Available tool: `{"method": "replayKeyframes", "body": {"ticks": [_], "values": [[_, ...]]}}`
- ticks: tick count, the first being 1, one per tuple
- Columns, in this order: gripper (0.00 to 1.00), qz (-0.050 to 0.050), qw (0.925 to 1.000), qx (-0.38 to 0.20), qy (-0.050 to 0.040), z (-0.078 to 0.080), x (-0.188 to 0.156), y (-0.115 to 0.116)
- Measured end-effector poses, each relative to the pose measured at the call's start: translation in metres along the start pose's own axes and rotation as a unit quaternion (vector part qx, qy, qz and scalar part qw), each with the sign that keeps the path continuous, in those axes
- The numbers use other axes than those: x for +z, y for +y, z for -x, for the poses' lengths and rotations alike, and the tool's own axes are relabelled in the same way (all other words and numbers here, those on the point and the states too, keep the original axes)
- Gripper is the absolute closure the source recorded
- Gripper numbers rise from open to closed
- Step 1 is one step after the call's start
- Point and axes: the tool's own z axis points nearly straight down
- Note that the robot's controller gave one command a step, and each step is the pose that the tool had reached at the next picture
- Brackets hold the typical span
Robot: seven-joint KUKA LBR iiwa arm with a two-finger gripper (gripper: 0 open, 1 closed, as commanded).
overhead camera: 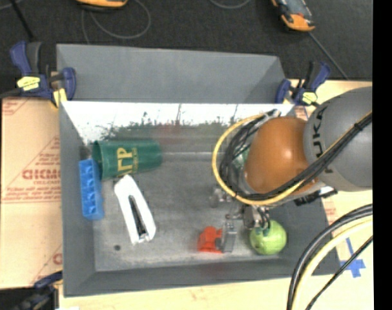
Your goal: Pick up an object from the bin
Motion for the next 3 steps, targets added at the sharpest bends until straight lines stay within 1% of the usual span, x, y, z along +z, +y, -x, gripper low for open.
{"method": "replayKeyframes", "body": {"ticks": [1,2,3], "values": [[0.00,0.003,0.9913,-0.132,0.0066,-0.011,0.026,-0.004],[0.00,0.002,0.9778,-0.209,0.0097,-0.007,0.035,0.000],[1.00,-0.001,0.9998,-0.018,0.0012,-0.002,0.037,0.007]]}}
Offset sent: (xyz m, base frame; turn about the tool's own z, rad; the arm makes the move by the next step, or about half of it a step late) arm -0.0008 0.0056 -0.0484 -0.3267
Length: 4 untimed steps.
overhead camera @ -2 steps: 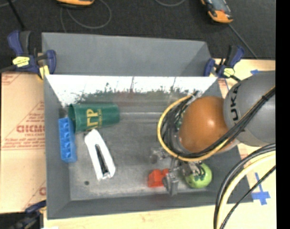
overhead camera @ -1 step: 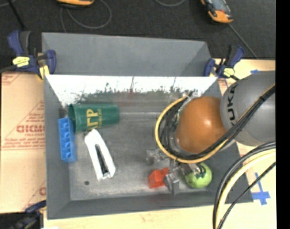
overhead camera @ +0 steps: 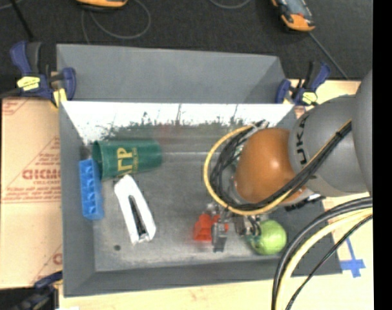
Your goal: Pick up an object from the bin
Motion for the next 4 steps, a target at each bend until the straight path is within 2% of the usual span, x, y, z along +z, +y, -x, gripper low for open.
{"method": "replayKeyframes", "body": {"ticks": [1,2,3,4], "values": [[1.00,0.000,1.0000,0.001,-0.0003,0.0003,0.0001,0.0002],[0.00,0.000,1.0000,0.001,-0.0003,0.0003,0.0001,0.0002],[1.00,0.000,1.0000,0.002,-0.0002,0.0003,0.0002,0.0002],[1.00,0.000,1.0000,0.003,-0.0002,0.0003,0.0002,0.0002]]}}
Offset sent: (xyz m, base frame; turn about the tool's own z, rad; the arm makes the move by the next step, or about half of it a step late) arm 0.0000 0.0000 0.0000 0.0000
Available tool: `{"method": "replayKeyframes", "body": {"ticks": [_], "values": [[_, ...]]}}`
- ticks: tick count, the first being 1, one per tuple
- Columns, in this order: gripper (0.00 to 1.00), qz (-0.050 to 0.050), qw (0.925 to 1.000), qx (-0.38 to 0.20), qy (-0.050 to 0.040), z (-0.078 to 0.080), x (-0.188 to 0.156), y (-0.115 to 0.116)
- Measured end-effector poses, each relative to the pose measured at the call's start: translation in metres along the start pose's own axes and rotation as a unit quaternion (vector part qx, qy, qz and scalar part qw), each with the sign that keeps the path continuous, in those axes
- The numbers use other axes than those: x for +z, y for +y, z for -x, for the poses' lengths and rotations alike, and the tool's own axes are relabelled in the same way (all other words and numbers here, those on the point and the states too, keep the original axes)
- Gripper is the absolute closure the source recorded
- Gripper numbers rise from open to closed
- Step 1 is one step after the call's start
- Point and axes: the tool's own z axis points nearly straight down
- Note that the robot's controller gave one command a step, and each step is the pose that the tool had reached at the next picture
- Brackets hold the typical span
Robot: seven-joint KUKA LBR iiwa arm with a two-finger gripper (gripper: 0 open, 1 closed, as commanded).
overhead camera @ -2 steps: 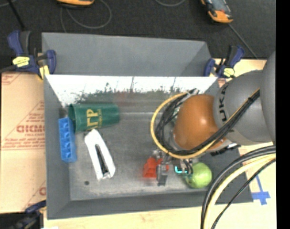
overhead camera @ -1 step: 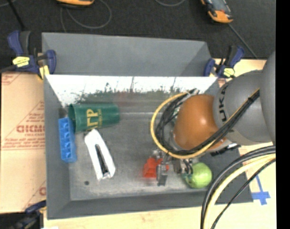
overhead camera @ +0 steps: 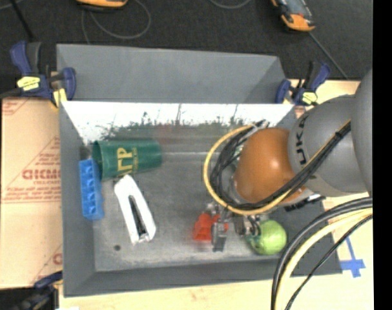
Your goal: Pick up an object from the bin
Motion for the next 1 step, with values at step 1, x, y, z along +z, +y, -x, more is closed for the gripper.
{"method": "replayKeyframes", "body": {"ticks": [1], "values": [[1.00,0.000,1.0000,-0.008,0.0040,0.0079,-0.1975,-0.0018]]}}
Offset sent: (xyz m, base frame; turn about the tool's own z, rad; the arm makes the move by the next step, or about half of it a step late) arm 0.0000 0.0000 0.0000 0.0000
